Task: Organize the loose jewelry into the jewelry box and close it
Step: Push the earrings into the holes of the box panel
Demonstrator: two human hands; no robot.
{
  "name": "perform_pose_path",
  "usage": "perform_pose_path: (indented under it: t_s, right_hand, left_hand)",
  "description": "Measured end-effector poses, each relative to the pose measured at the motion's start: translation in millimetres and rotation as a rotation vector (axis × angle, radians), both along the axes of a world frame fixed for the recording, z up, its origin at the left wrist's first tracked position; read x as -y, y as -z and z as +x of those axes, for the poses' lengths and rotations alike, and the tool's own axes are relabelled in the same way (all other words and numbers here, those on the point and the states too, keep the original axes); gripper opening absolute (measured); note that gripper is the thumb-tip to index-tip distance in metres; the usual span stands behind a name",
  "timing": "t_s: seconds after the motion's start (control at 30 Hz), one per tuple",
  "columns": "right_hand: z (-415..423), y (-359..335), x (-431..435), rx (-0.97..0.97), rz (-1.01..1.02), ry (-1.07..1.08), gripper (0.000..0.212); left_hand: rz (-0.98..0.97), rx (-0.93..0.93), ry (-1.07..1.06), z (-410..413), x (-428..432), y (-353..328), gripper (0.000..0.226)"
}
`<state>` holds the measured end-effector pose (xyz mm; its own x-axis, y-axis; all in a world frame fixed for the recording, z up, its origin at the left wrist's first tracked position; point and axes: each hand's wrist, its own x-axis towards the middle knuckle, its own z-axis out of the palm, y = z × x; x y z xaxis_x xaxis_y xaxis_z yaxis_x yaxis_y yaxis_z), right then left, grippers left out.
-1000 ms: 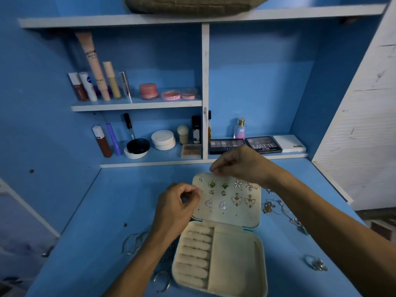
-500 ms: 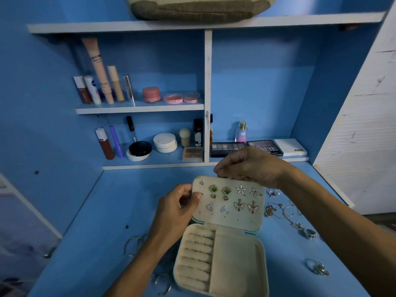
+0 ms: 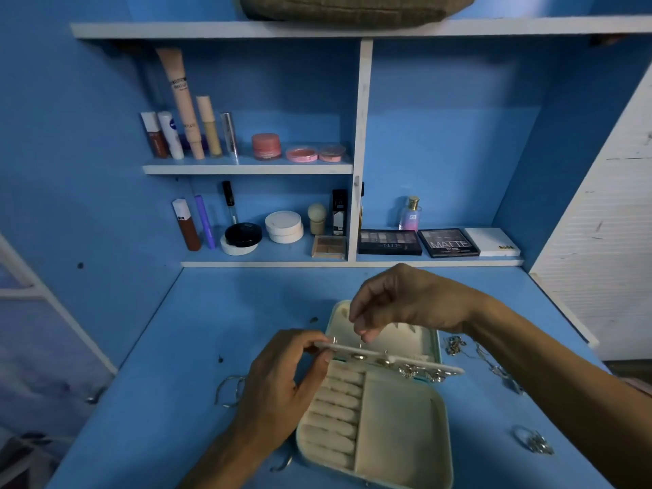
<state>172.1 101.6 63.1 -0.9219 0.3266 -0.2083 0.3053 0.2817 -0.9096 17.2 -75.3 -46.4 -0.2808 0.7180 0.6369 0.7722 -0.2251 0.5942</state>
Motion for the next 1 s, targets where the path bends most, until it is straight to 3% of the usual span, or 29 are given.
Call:
perform_pose_path:
  t_s: [0.1, 0.43, 0.7, 0.9, 1.0]
  right_hand:
    - [-2, 6, 8, 0.012, 0.131, -0.056, 0.016]
    - [-15, 19, 20, -0.012, 0.183, -0.105, 0.009]
    - [-19, 21, 20, 0.020, 0.179, -0.186, 0.008]
    - [-16, 22, 15, -0.004, 0.034, -0.187, 0.013]
    - [-18, 20, 16, 0.001, 0.082, -0.228, 0.014]
  left_hand:
    - [0.056, -0.101, -0.001, -3, 3, 1, 0.015]
    - [0.190, -0.414, 0.012, -12, 10, 9, 0.021]
    - [0.218, -0.456, 0.039, -15, 10, 12, 0.025]
    - [0.206, -0.459, 0.038, -15, 9, 13, 0.025]
    - [0.207, -0.460, 0.028, -16, 10, 13, 0.029]
